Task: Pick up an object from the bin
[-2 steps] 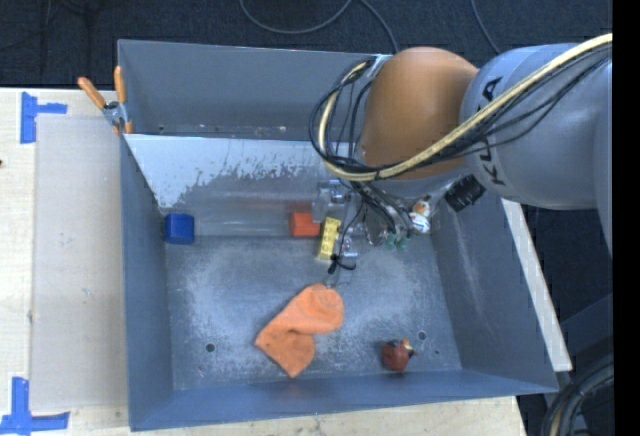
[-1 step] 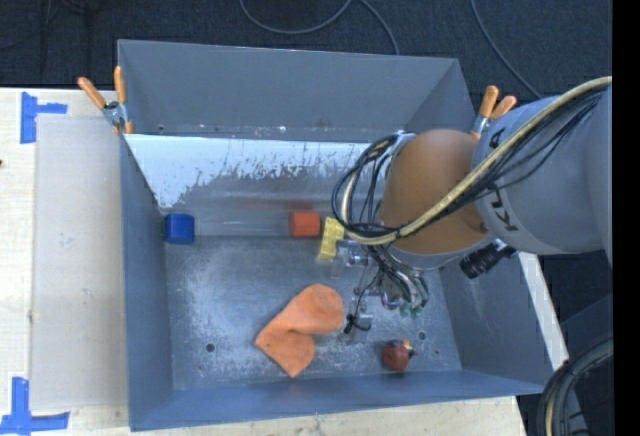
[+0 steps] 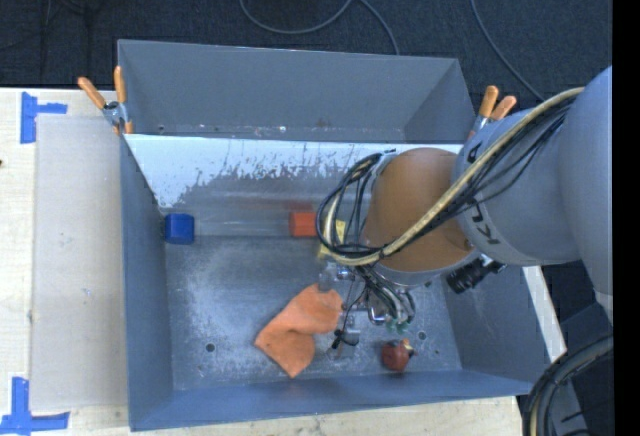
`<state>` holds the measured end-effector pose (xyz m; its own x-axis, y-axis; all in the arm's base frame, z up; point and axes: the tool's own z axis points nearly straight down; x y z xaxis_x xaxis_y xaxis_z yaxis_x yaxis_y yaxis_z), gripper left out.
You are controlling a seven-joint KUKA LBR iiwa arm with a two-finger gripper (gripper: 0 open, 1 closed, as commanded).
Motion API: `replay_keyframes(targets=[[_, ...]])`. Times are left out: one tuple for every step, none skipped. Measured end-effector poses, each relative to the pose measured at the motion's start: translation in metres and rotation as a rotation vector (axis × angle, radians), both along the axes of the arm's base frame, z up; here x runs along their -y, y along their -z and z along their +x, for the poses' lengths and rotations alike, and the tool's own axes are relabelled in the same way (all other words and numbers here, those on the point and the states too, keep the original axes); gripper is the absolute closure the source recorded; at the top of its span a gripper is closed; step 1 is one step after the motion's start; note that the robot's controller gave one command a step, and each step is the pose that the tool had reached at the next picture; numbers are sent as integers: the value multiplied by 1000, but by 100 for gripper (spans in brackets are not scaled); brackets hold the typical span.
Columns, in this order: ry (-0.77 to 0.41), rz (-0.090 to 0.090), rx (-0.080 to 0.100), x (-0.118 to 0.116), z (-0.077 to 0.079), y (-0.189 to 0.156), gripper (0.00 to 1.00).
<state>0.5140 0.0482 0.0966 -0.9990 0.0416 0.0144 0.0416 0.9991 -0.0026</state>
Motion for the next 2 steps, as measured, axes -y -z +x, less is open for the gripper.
replay_keyframes(targets=[[-91,5,9,-14,-11,14,0],[49,0,0,-12,-8,27,100]])
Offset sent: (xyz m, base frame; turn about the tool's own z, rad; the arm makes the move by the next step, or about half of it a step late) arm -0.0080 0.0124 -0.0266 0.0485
